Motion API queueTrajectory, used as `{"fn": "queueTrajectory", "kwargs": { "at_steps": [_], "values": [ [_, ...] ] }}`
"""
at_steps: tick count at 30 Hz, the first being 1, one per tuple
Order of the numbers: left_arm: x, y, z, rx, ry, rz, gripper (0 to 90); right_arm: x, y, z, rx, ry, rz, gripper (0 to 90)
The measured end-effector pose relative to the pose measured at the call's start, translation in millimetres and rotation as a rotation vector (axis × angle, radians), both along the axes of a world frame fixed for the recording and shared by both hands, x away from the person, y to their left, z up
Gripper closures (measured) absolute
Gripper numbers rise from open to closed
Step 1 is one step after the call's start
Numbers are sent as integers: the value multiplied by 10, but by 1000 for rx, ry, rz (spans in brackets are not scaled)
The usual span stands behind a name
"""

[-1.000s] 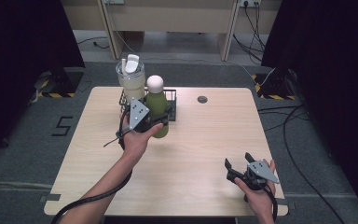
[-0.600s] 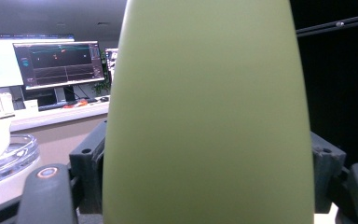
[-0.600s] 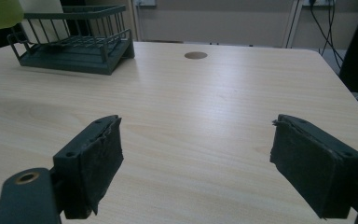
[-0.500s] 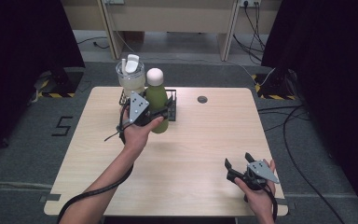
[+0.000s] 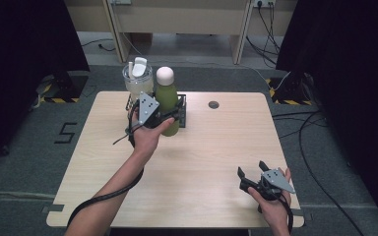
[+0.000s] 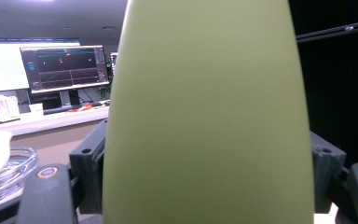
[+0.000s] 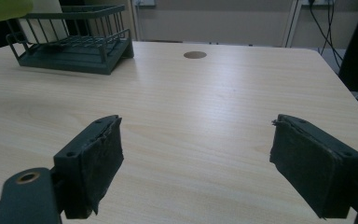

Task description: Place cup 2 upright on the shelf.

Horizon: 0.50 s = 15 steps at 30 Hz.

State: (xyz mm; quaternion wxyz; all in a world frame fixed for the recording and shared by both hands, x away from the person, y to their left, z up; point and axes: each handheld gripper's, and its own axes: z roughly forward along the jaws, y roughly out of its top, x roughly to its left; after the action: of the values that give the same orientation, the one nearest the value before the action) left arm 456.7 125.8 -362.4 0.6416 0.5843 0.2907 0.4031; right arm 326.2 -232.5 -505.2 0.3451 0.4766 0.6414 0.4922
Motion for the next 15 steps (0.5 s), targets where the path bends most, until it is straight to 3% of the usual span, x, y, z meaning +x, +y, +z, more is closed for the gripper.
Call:
{"fn": "queueTrajectory", "kwargs": {
  "at_steps": [15],
  "values": [
    [166, -19, 15, -7, 12, 18, 231, 4, 1, -6, 6, 4, 0, 167]
  ]
}}
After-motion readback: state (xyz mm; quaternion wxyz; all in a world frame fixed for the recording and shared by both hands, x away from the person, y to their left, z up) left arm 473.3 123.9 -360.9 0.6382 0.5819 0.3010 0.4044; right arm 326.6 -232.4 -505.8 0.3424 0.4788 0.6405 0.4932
